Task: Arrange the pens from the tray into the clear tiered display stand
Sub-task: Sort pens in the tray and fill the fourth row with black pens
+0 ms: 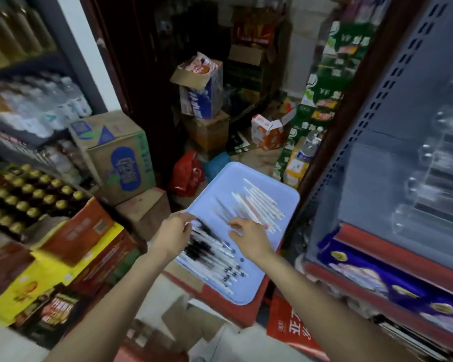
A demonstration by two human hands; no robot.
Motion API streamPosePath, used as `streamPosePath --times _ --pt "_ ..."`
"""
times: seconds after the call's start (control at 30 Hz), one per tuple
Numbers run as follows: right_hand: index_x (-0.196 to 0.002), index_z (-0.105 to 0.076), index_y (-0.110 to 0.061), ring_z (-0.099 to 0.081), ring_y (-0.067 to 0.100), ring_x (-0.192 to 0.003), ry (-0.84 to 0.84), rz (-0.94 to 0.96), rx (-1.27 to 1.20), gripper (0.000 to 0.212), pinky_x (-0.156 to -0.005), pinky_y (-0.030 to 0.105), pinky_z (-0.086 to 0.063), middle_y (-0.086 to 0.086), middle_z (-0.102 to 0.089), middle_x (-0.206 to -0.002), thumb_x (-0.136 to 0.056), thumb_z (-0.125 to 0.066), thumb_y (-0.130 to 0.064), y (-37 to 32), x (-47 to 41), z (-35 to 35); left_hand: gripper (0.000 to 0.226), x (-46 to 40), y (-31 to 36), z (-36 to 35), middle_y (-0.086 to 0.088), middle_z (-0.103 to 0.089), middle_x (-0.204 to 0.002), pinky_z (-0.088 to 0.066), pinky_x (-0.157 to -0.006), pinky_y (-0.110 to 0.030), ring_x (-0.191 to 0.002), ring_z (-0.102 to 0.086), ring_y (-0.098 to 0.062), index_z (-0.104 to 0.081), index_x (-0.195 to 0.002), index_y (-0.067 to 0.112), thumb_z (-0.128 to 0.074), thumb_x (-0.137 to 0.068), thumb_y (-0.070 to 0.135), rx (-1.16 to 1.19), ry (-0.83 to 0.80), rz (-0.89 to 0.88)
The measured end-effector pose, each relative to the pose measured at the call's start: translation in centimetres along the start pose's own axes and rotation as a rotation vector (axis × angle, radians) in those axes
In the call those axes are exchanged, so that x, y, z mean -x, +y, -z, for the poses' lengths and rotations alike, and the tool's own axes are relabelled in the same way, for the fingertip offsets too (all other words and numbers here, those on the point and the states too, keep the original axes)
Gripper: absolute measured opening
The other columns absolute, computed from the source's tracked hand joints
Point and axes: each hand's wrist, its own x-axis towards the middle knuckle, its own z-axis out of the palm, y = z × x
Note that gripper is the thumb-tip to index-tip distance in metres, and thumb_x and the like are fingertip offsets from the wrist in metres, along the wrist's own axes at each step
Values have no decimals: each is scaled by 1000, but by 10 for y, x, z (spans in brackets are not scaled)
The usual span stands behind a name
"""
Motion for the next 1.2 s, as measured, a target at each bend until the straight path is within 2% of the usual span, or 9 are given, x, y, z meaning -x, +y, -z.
streamPosePath --times 0.27,0.43,0.5,0.57,0.73,0.8,0.9,1.03,1.2 --pt "-130 -51 -6 -57 32 -111 -46 -172 203 33 -91 43 -49 17 -57 -128 -97 -50 -13 -3 -43 -50 59 -35 -53 2 -3 -25 -154 -22 -112 -26 -143 -21 -19 -36 -143 18 -39 -90 -7 -356 -356 -190" --pt "-98 -62 -1 -62 33 -84 -65 -236 294 11 -77 43 -53 21 -64 -92 -92 -56 -8 0 -59 -49 68 -45 -68 -2 2 -23 -155 -25 -112 -30 -143 -18 -16 -35 -143 24 -42 -84 -10 -435 -405 -282" --pt "-66 -47 -9 -49 23 -56 -105 -275 377 28 -60 32 -44 12 -47 -63 -92 -57 -9 2 -62 -48 69 -46 -67 -2 2 -27 -153 -27 -109 -30 -142 -21 -17 -37 -142 23 -41 -82 -12 -407 -380 -297" --pt "-58 -25 -15 -30 15 -48 -144 -257 436 46 -51 29 -29 3 -27 -57 -92 -55 -8 3 -65 -48 68 -48 -65 -3 3 -31 -150 -30 -105 -29 -139 -27 -17 -40 -141 22 -41 -82 -11 -374 -368 -289" --pt "-62 -35 -13 -37 14 -52 -118 -243 492 37 -49 28 -32 4 -37 -63 -95 -52 -7 4 -63 -47 67 -56 -66 -10 0 -36 -144 -37 -101 -32 -133 -33 -18 -44 -138 20 -42 -80 -13 -323 -362 -279" --pt "-89 -53 -5 -58 23 -76 -44 -230 470 7 -58 30 -38 11 -53 -90 -95 -54 -8 5 -59 -48 68 -58 -67 -12 0 -38 -143 -38 -101 -34 -133 -33 -18 -44 -138 20 -41 -79 -14 -326 -362 -284" --pt "-124 -44 -11 -58 28 -95 6 -169 432 32 -61 34 -45 13 -47 -119 -94 -55 -10 6 -55 -50 64 -60 -68 -12 0 -39 -142 -38 -100 -34 -133 -33 -18 -45 -137 20 -41 -81 -12 -323 -361 -292" --pt "-122 -45 -20 -49 25 -79 -43 -86 432 28 -61 35 -46 6 -40 -120 -96 -50 -11 8 -53 -51 60 -60 -72 -13 0 -40 -142 -37 -102 -32 -132 -34 -18 -47 -136 19 -41 -84 -9 -290 -343 -299" --pt "-112 -55 -13 -50 22 -103 -69 -88 394 22 -79 36 -49 6 -42 -122 -97 -50 -28 6 -55 -49 57 -58 -76 -14 -2 -40 -142 -31 -109 -33 -134 -33 -21 -48 -135 17 -41 -85 -9 -226 -331 -294"
